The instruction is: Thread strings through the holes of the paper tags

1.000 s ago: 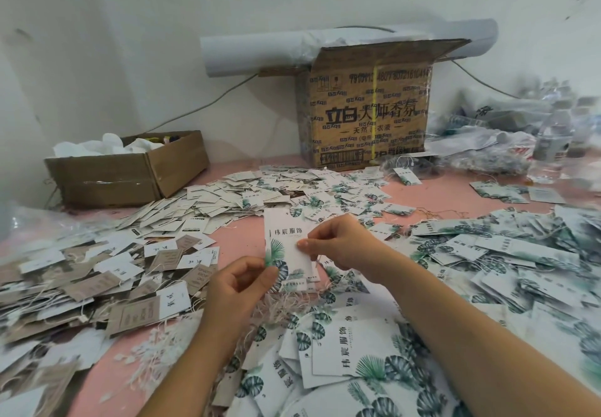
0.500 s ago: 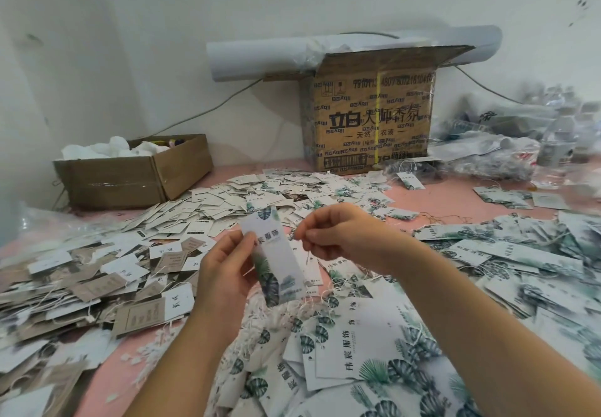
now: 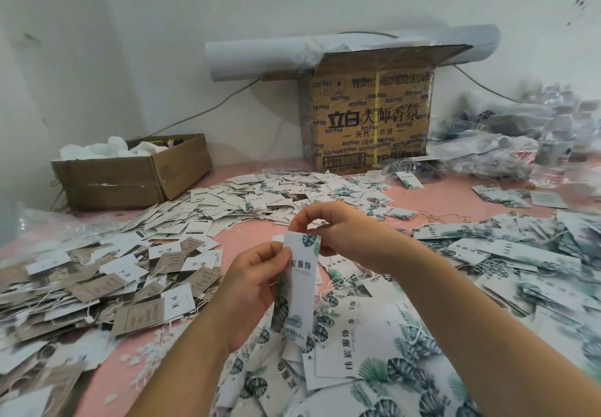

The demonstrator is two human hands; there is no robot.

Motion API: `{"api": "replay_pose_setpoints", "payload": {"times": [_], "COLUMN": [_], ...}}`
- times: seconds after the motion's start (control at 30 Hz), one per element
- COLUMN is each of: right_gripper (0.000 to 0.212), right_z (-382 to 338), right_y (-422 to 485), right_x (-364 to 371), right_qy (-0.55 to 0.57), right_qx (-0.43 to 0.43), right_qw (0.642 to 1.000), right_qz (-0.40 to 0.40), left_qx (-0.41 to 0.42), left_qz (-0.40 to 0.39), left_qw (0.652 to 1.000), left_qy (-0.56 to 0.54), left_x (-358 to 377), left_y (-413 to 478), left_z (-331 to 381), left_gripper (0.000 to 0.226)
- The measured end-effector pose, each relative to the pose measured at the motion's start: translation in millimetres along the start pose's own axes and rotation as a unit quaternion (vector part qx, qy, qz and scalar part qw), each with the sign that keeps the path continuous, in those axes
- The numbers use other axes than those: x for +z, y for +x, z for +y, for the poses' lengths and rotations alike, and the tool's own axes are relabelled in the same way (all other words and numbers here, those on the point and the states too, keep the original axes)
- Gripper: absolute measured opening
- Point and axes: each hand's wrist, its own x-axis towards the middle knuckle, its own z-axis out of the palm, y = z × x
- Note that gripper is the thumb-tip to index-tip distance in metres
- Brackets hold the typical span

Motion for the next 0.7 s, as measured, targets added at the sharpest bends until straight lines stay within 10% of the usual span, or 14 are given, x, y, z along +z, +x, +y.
{"api": "replay_pose_setpoints", "payload": {"times": [0.3, 0.7], "right_gripper": [0.005, 0.012], "right_z": [-2.7, -5.8], "right_y": [1.2, -1.7], "right_x": [4.6, -5.6], "right_qy": [-0.163, -0.037], "right_qx": [-0.044, -0.141], "right_qw": [0.985, 0.966], "right_qz": [0.037, 0.211], "left_qx": [0.041, 0.135], "left_qz": [0.046, 0.220], "left_qw": [0.998, 0.963], "left_qy": [-0.007, 0.078], "left_x": [0.6, 3.3], "left_y": [2.3, 3.0], "left_z": [-0.3, -0.9], "left_gripper": [0.017, 0.009]}}
